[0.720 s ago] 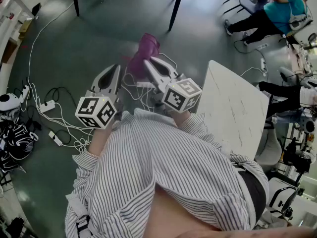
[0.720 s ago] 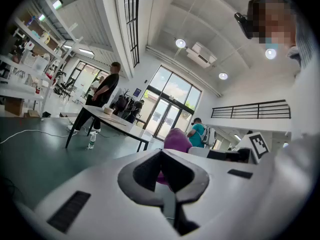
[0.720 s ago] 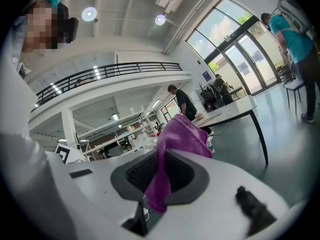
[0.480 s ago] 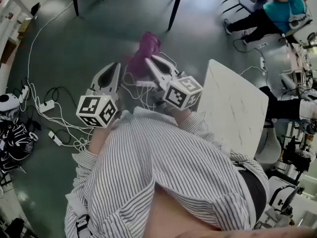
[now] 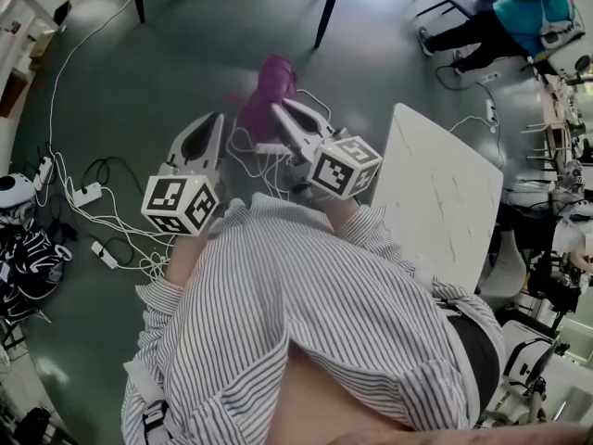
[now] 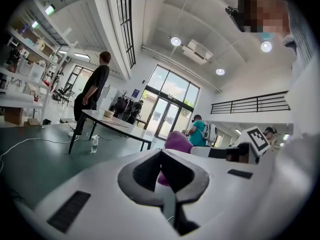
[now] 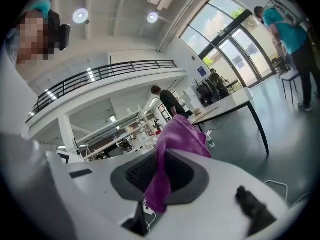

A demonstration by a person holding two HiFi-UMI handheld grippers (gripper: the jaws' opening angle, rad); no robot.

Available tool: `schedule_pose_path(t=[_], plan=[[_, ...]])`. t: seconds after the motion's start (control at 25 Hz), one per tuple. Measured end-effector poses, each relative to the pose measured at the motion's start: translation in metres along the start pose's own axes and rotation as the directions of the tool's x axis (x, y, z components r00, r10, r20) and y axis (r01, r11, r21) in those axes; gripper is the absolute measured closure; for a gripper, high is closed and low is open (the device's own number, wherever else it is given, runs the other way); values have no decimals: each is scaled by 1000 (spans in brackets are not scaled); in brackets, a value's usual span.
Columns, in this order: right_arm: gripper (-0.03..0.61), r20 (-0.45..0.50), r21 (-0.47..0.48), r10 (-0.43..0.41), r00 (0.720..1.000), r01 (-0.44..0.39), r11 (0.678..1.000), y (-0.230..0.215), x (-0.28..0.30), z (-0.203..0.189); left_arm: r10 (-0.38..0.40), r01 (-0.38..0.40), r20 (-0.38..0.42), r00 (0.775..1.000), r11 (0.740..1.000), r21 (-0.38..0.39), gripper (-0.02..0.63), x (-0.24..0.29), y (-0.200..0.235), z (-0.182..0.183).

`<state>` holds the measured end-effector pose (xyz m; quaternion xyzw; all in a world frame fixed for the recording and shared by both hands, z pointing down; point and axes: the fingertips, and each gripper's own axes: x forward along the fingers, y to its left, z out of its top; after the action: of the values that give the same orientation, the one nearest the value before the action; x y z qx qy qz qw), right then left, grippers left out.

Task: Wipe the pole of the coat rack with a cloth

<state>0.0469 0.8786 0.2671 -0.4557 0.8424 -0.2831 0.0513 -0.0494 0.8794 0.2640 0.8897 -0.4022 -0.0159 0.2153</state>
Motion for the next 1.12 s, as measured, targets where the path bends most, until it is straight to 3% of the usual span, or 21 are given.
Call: schedule_pose_path(t=[0.28, 0.56, 0.84, 1.12], plan=[[523, 35, 8, -67, 997, 66, 998, 1, 0, -1, 41, -40, 13, 999, 999, -30, 603, -17, 29, 4], [523, 5, 15, -75, 997, 74, 997, 0, 19, -16, 34, -38, -50, 998, 996, -81, 602, -17, 51, -18], [523, -15, 4, -64, 998, 64, 998, -25, 63, -3, 19, -26, -68, 998, 994, -107, 603, 27, 82, -6], [523, 6, -6, -61, 998, 61, 998, -80, 130, 54, 16, -21, -56, 998, 996, -91, 602, 111, 124, 34]])
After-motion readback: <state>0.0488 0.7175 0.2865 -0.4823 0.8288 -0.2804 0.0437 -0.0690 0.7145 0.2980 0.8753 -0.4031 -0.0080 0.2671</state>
